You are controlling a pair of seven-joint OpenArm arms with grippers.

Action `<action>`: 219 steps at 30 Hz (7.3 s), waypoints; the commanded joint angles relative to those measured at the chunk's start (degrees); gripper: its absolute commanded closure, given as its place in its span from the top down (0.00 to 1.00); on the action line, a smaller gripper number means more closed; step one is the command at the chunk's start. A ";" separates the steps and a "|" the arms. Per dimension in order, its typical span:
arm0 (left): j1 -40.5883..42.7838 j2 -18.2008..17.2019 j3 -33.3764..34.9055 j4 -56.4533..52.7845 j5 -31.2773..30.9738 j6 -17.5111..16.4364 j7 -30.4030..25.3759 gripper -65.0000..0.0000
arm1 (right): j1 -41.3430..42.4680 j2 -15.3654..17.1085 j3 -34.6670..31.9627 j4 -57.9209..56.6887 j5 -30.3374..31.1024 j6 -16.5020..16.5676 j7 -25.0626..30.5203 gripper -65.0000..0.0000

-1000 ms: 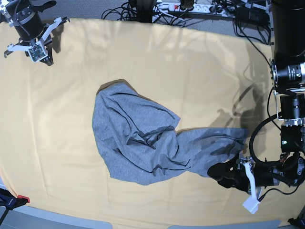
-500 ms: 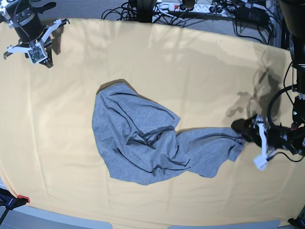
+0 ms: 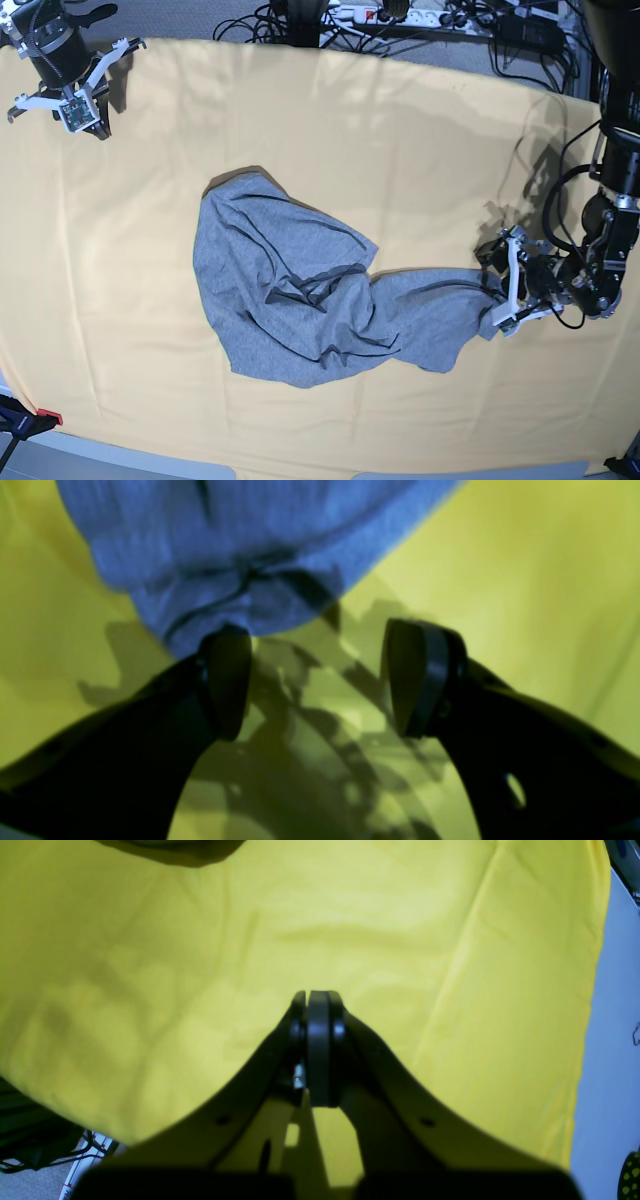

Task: Layout the t-shirt on the table in an organized manner, then fold the t-shirt properly
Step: 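Release the shirt and regrasp its hem end with the left gripper, then hold the shirt end with the left gripper, stretching it outward, then move the right gripper down and grasp the opposite end of the shirt, then pull the shirt taut between both grippers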

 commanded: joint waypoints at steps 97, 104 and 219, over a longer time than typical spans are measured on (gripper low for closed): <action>19.19 -6.36 -21.24 4.74 -35.21 -0.25 21.57 0.76 | 1.75 0.50 0.48 0.92 1.27 -0.39 0.94 0.00; 19.12 -3.21 -21.24 4.74 -32.70 -0.25 21.11 0.74 | 1.77 0.50 0.48 0.92 1.27 -0.39 0.90 0.00; 9.51 -25.33 -21.62 26.71 -49.95 -0.25 29.48 0.00 | 42.51 3.82 -2.14 -30.93 11.74 10.71 -5.40 0.36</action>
